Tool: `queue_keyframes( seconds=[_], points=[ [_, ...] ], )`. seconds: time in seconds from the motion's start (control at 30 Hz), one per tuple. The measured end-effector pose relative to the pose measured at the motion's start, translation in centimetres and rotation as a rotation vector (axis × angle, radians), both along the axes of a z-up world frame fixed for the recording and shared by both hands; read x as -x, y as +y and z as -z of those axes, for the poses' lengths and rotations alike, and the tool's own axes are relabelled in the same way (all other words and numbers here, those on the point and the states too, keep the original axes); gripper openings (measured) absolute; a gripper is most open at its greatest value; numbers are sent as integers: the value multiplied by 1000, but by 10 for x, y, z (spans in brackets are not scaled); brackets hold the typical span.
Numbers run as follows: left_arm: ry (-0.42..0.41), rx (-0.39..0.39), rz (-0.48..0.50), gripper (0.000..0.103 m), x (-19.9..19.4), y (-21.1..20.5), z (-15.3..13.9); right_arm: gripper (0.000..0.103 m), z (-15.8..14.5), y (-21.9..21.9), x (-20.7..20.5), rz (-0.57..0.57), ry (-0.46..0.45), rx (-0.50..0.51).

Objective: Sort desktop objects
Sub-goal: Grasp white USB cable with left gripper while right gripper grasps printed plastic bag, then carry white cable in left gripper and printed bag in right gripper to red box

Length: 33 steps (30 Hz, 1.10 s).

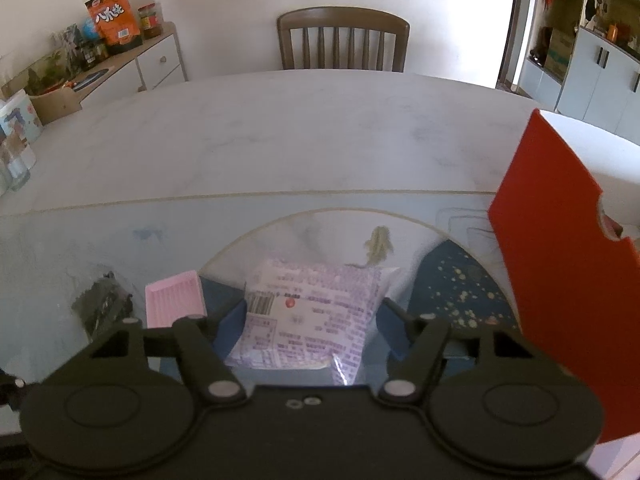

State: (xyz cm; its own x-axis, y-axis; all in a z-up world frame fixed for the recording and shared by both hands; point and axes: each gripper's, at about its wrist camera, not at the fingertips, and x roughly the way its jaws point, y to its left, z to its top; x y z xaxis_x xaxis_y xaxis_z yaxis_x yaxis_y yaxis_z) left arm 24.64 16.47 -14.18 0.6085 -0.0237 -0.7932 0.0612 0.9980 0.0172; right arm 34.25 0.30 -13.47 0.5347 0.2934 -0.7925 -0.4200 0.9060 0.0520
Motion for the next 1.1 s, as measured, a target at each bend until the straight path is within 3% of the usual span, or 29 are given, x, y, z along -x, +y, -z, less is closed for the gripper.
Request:
queue_keyframes(
  seconds=[1.1],
  points=[
    [-43,13,-28,11,5,-53,-30,68,-43,-82,59,-27,-9,-35]
  ],
)
